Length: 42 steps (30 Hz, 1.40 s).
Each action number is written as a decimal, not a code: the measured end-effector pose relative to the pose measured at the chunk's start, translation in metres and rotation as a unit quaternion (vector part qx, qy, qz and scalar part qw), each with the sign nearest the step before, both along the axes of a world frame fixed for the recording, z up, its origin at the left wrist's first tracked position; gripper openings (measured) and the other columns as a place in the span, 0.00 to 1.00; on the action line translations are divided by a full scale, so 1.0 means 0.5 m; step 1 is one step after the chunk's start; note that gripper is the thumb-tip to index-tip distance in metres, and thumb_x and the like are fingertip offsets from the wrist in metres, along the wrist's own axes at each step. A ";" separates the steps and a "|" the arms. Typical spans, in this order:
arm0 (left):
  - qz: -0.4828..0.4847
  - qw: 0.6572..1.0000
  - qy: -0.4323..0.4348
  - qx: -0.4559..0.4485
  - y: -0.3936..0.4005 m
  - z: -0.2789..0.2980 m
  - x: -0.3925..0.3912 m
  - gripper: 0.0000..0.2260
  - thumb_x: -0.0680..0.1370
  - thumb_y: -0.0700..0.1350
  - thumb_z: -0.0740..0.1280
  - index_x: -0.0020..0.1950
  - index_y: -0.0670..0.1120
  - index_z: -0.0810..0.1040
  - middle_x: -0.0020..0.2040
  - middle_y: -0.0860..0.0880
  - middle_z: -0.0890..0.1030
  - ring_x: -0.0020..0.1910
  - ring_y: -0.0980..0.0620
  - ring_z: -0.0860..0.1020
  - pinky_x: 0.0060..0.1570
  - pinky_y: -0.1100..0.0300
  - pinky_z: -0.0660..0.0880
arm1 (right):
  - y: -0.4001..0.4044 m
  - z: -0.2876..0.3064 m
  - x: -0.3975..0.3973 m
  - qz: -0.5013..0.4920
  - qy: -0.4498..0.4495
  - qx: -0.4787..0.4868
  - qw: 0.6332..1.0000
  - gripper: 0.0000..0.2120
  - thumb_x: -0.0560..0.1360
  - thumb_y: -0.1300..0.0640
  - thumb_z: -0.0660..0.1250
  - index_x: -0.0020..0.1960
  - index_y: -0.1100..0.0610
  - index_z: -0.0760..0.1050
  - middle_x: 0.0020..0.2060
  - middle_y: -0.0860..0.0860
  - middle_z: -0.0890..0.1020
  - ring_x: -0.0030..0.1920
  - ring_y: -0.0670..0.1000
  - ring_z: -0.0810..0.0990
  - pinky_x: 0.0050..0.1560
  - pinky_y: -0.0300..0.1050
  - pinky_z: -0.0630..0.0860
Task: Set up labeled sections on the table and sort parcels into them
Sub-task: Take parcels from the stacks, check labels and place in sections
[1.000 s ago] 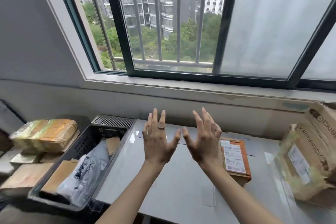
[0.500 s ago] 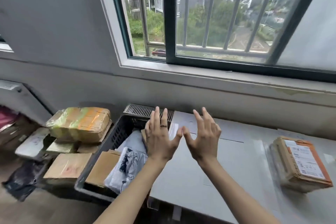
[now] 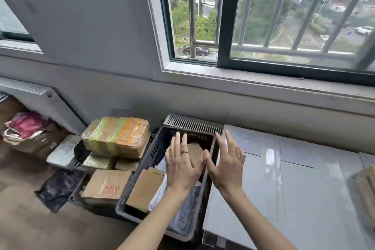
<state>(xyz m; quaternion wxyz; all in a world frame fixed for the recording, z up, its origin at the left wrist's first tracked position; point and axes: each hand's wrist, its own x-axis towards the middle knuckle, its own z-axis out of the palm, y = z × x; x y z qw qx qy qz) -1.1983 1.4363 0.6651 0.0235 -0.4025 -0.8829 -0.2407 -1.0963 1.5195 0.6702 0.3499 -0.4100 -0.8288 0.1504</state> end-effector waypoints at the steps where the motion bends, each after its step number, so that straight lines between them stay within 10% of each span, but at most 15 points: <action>1: 0.002 1.000 -0.002 -0.007 -0.003 -0.006 -0.008 0.40 0.76 0.71 0.48 0.80 0.45 0.56 0.81 0.46 0.53 0.80 0.49 0.50 0.76 0.47 0.50 | -0.001 -0.007 -0.008 0.003 0.001 -0.002 1.000 0.27 0.73 0.42 0.61 0.69 0.54 0.73 0.71 0.55 0.71 0.67 0.54 0.70 0.64 0.53 0.64; 22: -0.014 0.990 -0.111 -0.091 -0.065 -0.220 -0.303 0.46 0.71 0.74 0.34 0.80 0.46 0.51 0.81 0.47 0.51 0.79 0.51 0.48 0.75 0.53 0.43 | -0.078 -0.232 -0.296 0.028 -0.103 -0.114 0.988 0.27 0.76 0.42 0.58 0.70 0.54 0.72 0.72 0.54 0.70 0.69 0.55 0.71 0.68 0.51 0.66; 42: -0.054 0.955 -0.240 -0.163 0.087 -0.504 -0.420 0.30 0.82 0.58 0.57 0.78 0.43 0.57 0.79 0.46 0.59 0.77 0.49 0.57 0.74 0.54 0.51 | 0.057 -0.518 -0.416 -0.033 -0.217 -0.187 0.957 0.29 0.77 0.47 0.64 0.73 0.60 0.64 0.75 0.58 0.64 0.75 0.57 0.63 0.72 0.53 0.62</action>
